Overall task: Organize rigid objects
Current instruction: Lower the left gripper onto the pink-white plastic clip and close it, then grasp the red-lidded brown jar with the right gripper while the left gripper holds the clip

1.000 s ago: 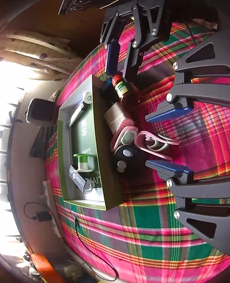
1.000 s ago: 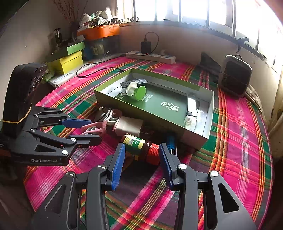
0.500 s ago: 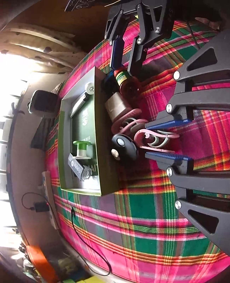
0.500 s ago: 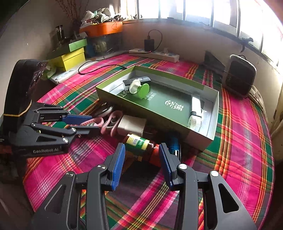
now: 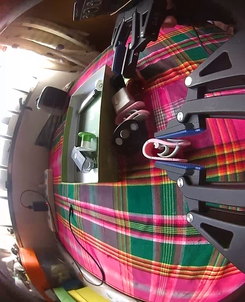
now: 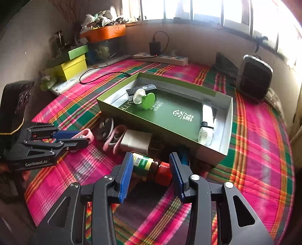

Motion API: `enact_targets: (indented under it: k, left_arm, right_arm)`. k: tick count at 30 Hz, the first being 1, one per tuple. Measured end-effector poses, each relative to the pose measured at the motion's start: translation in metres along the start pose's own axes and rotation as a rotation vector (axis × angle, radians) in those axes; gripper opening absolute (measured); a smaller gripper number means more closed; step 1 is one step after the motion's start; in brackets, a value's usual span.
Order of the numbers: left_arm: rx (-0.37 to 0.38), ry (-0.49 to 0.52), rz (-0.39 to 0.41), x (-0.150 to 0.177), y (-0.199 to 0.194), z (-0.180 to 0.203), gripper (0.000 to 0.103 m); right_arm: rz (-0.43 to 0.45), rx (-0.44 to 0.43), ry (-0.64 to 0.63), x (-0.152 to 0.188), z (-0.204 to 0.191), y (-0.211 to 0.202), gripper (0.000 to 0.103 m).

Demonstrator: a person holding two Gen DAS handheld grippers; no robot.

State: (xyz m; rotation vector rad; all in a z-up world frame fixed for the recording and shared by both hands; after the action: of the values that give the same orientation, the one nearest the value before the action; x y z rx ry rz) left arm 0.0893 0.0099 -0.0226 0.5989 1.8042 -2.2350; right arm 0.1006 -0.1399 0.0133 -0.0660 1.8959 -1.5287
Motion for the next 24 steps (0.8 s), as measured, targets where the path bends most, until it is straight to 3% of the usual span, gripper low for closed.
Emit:
enact_targets:
  k: [4,13,24]
  left_arm:
    - [0.003,-0.001,0.002,0.000,0.000,-0.001,0.023]
    - [0.009,-0.004,0.004,0.001,0.000,0.000,0.023]
    - [0.001,0.004,0.006,0.000,0.000,0.001,0.023]
  right_arm:
    - [-0.005,-0.069,0.040,0.000,0.005,0.002,0.041]
    - [-0.061,-0.101,-0.011,0.016,-0.012,-0.002,0.041]
    - [-0.069,0.007,-0.054,0.016,-0.033,0.009,0.041]
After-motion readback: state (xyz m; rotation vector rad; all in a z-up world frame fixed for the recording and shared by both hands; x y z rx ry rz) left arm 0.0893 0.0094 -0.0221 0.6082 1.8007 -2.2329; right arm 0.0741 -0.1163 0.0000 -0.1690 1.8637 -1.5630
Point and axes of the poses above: each gripper's, at about its wrist camera, not at the fingertips, and y roughly the way its jaws point, z to its right, x to its underside, the point moved 4 cm from there along y, roughly the way its jaws point, and after that the axes turned 13 degrees about -z, right-handed, at the moved point
